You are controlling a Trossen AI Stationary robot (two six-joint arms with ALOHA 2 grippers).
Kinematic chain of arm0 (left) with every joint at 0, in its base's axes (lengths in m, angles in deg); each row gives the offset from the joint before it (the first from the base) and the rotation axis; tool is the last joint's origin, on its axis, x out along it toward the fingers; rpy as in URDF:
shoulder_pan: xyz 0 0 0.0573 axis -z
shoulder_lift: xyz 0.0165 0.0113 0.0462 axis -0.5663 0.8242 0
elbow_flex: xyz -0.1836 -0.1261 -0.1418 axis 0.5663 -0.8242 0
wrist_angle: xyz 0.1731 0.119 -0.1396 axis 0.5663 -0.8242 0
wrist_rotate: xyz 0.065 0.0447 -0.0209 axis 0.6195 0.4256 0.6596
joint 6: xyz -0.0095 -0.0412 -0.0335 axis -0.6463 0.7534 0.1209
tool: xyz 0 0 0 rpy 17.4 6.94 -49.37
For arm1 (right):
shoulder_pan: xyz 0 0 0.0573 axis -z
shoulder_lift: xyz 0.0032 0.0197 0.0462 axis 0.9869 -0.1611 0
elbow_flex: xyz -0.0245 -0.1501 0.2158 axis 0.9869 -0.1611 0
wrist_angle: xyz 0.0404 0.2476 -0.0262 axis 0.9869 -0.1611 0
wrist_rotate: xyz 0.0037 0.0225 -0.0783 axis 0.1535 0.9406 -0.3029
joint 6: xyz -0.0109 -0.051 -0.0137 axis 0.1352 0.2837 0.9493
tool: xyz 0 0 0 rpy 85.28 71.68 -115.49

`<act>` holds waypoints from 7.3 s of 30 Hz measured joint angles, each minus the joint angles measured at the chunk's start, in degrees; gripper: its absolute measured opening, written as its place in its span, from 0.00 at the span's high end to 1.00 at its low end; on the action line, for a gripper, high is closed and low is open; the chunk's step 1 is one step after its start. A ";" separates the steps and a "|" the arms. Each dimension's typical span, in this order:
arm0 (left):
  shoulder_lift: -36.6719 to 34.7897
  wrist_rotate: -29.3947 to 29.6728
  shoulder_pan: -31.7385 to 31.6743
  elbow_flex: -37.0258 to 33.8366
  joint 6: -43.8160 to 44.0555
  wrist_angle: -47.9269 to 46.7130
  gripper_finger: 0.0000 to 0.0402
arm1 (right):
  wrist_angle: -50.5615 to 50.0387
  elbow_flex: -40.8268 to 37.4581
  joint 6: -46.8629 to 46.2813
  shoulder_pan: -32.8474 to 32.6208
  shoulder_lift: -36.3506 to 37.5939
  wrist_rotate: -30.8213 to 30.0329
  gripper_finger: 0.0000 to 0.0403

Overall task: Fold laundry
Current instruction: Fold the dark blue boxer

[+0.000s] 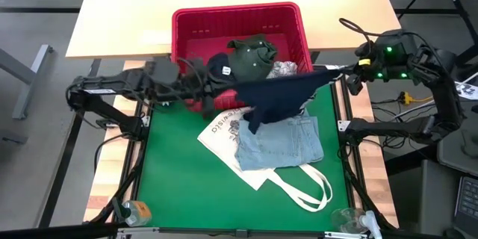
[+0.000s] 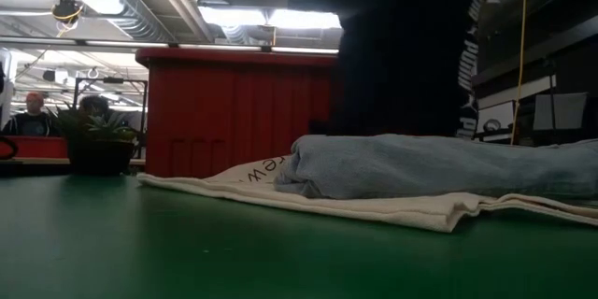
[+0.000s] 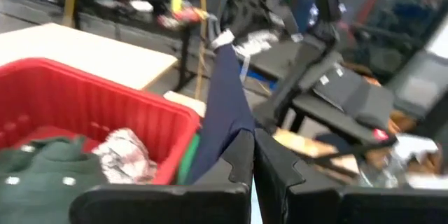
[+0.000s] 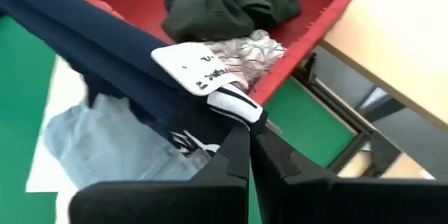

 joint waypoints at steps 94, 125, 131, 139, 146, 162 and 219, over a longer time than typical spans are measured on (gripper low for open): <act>25.59 -8.55 27.65 0.00 17.49 -0.30 1.00 | 15.80 -42.23 -7.42 -0.21 10.59 44.40 0.99; 26.50 -0.06 33.09 0.04 22.48 1.05 1.00 | 49.24 -53.51 -74.25 -96.78 9.62 -20.99 0.99; 31.11 -1.93 33.26 0.04 22.76 2.61 1.00 | 47.80 -53.51 -82.32 -104.27 2.34 -20.37 0.99; 35.98 -7.87 33.28 0.04 25.46 2.85 1.00 | 48.02 -53.51 -84.60 -104.61 -8.79 -5.63 0.99; 37.61 -8.12 32.99 0.04 25.46 3.23 1.00 | 48.20 -53.51 -84.59 -104.62 -13.17 -1.55 0.99; 38.75 -11.28 32.85 0.04 30.14 2.76 0.84 | 51.41 -53.48 -84.59 -104.63 -13.74 -0.13 0.99; 35.47 -6.53 -1.09 -0.02 13.88 -6.42 0.71 | 21.97 -53.46 -82.52 -104.59 1.78 -33.51 0.64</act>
